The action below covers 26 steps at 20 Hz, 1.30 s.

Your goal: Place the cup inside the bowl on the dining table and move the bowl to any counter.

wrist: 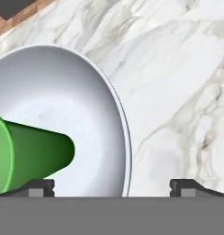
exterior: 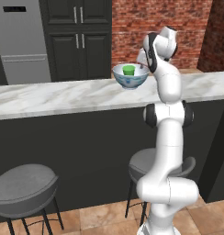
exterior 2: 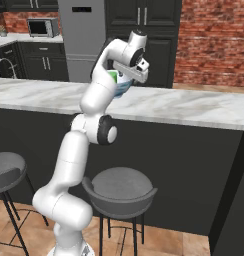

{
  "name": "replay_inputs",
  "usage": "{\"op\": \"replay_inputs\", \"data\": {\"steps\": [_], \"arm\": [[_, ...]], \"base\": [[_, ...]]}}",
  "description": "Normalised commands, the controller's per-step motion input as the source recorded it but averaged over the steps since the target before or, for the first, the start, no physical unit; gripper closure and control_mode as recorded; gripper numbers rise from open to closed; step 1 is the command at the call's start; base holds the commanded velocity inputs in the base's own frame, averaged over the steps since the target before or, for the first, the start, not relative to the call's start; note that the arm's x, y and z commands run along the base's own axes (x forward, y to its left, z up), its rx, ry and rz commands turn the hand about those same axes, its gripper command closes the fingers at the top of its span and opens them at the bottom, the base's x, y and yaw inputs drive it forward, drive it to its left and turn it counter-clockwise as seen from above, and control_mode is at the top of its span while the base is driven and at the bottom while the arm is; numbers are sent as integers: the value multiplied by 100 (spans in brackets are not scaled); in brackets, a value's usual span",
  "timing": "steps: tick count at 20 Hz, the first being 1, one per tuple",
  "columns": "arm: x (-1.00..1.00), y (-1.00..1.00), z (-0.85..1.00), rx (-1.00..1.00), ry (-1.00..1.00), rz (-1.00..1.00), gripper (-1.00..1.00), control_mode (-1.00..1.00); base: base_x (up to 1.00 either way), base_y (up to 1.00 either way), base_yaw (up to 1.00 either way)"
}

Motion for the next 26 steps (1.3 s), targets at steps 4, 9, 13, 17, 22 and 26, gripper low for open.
{"op": "replay_inputs", "data": {"steps": [4,9,13,17,22,26], "arm": [[-1,0,0,15,0,0,-100,-100],[0,0,-9,2,0,0,-100,-100],[-1,0,-13,0,0,0,-100,-100],[-1,1,-7,0,0,0,-100,-100],[-1,11,-1,0,0,0,-100,-100],[-4,14,-11,0,0,0,-100,-100]], "base": [[0,0,0],[0,0,0],[0,0,0],[0,0,0],[0,0,0],[0,0,0]]}}
